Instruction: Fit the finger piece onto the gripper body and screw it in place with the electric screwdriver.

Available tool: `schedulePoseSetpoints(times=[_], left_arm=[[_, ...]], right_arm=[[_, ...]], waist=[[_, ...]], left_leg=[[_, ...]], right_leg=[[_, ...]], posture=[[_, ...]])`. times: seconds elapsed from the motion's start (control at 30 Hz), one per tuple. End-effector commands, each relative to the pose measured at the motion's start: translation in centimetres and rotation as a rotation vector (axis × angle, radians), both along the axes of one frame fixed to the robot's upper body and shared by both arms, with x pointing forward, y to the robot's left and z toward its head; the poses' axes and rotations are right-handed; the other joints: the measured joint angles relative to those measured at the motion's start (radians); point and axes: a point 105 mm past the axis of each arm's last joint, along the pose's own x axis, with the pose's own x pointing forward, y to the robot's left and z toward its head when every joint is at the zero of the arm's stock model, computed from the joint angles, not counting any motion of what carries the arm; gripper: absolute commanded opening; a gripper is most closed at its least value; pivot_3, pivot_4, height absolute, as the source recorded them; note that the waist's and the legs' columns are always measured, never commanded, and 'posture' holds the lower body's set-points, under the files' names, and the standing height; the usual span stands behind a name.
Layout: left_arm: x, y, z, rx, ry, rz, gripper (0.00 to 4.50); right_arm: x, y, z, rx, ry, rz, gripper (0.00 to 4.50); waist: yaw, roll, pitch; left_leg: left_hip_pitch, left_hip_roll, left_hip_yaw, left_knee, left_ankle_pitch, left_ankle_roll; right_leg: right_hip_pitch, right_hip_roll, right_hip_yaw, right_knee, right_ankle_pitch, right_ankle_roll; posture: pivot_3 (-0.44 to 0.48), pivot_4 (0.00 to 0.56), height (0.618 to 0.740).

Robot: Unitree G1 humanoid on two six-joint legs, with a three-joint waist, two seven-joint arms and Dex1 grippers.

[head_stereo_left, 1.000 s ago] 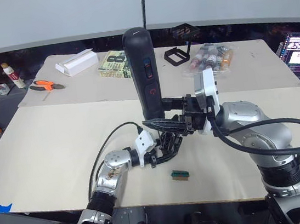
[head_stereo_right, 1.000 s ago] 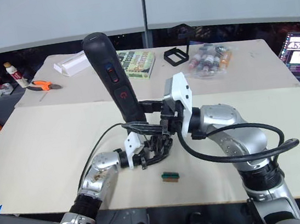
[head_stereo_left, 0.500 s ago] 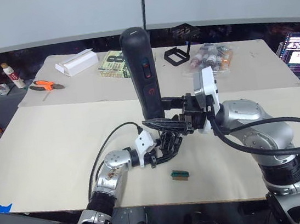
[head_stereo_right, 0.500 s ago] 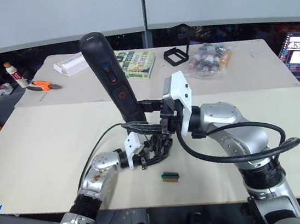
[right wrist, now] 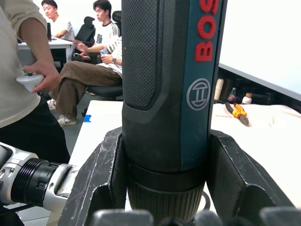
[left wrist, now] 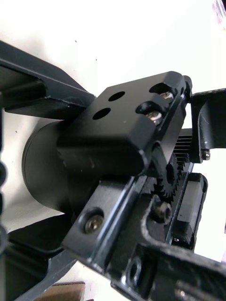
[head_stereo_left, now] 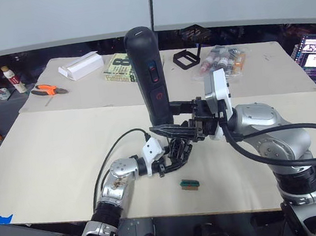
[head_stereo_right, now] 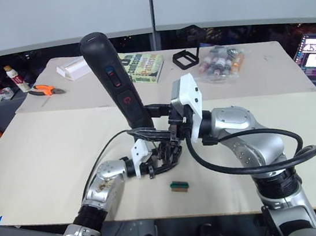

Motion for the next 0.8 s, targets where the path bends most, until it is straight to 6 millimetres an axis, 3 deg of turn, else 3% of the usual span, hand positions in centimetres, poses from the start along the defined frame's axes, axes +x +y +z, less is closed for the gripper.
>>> schedulePoseSetpoints(times=[0.03, 0.8], left_arm=[[-1.0, -0.55, -1.01, 0.004, 0.041, -0.038, 2.33], [-1.09, -0.56, -0.99, 0.005, 0.041, -0.041, 2.33]], right_arm=[[-0.84, -0.08, 1.13, 0.03, -0.051, 0.022, 1.92], [-0.74, 0.0, 0.62, 0.023, -0.036, 0.015, 1.92]], waist=[[0.0, 0.0, 0.0], [0.0, 0.0, 0.0]], left_leg=[[0.0, 0.0, 0.0, 0.0, 0.0, 0.0], [0.0, 0.0, 0.0, 0.0, 0.0, 0.0]], right_leg=[[0.0, 0.0, 0.0, 0.0, 0.0, 0.0], [0.0, 0.0, 0.0, 0.0, 0.0, 0.0]], posture=[[0.0, 0.15, 0.74], [0.0, 0.15, 0.74]])
